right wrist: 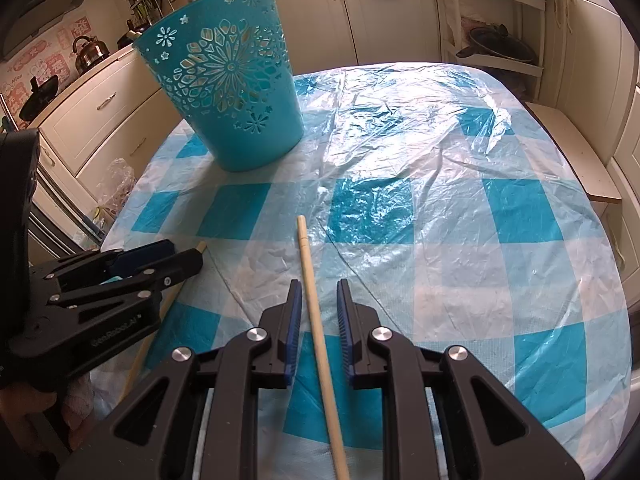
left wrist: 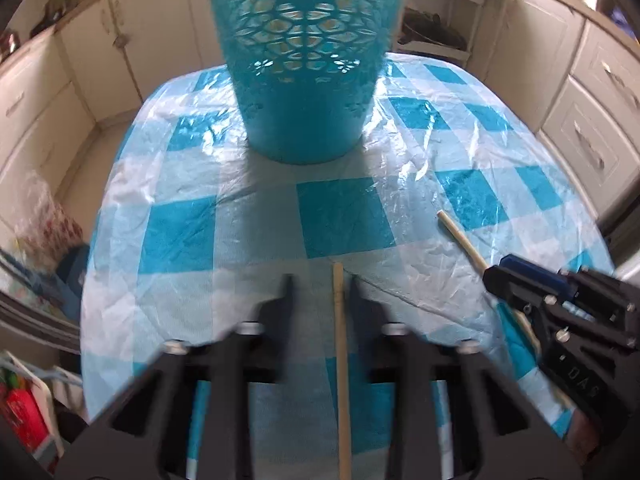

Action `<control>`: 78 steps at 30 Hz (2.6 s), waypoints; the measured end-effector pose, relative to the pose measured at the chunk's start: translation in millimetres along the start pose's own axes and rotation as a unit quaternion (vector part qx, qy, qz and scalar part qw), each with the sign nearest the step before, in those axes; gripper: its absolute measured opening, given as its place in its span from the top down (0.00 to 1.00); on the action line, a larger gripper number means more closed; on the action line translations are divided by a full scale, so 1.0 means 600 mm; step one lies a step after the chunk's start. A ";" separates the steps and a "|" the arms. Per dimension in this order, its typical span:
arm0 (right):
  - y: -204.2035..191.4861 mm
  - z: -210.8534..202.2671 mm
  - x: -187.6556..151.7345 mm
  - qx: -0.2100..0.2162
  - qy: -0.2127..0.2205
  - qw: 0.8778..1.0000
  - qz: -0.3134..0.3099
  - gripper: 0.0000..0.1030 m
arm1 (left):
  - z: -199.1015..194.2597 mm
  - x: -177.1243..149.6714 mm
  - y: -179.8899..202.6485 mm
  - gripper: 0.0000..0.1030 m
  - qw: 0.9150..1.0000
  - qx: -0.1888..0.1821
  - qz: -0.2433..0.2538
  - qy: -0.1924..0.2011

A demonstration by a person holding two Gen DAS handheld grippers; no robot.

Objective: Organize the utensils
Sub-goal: 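Lift the left gripper's stick over the teal basket and open to drop it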

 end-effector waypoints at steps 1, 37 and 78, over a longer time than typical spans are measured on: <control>0.000 0.000 0.000 0.000 0.000 1.000 0.001 0.82 | -0.001 0.000 0.003 0.95 1.000 -0.006 0.008 -0.002; 0.004 -0.001 0.005 0.025 -0.001 0.999 0.025 0.77 | -0.227 0.408 -0.112 0.95 0.888 0.005 -0.193 0.417; 0.007 -0.002 0.006 0.032 -0.004 0.999 0.034 0.76 | -0.210 0.372 -0.134 0.95 0.889 -0.005 -0.200 0.413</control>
Point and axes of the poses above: each gripper's, at about its wrist camera, not at the fingertips, and z roughly the way its jaws point, y to its right, x to its top, the point moved 5 cm from there along z, roughly the way its jaws point, and after that the axes turned 3 degrees about y, right-handed, at the moved point
